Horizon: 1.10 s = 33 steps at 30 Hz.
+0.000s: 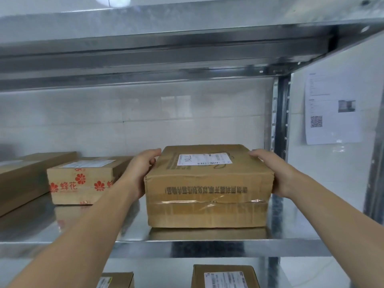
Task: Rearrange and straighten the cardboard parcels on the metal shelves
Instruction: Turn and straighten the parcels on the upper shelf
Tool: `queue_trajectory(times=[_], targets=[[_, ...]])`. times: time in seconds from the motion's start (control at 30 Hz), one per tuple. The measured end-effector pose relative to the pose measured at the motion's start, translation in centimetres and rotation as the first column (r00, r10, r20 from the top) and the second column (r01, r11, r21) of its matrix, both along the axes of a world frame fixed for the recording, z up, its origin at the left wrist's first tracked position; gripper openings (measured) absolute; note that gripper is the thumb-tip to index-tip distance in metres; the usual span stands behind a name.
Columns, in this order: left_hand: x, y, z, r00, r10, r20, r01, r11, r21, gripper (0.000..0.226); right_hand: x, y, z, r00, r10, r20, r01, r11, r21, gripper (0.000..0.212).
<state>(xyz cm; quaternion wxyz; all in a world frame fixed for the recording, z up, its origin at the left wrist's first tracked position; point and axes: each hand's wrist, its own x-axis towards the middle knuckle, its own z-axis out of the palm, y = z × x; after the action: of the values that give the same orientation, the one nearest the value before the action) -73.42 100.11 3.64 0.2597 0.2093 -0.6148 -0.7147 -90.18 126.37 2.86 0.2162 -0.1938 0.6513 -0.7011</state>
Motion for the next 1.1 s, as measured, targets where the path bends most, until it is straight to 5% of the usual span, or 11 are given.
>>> queue_trajectory(times=[0.07,0.17,0.43,1.1], targets=[[0.0,0.2,0.1,0.996,-0.037,0.077,0.047,0.990,-0.130,0.046,-0.2,0.0,0.3,1.000,-0.005,-0.009,0.006,0.998,0.068,0.017],[-0.1,-0.3,0.7,0.971,-0.050,0.234,0.125,0.941,-0.315,0.023,-0.7,-0.1,1.2,0.998,-0.016,-0.052,0.028,0.974,0.224,0.024],[-1.8,-2.9,2.4,0.755,0.069,0.653,0.297,0.851,-0.433,0.039,-1.7,-0.5,2.8,0.997,0.022,-0.070,0.017,0.864,0.503,0.037],[-2.6,-3.2,1.7,0.753,0.061,0.656,0.356,0.800,-0.483,0.034,-1.7,-1.4,2.3,0.987,-0.053,-0.153,0.141,0.742,0.656,0.037]])
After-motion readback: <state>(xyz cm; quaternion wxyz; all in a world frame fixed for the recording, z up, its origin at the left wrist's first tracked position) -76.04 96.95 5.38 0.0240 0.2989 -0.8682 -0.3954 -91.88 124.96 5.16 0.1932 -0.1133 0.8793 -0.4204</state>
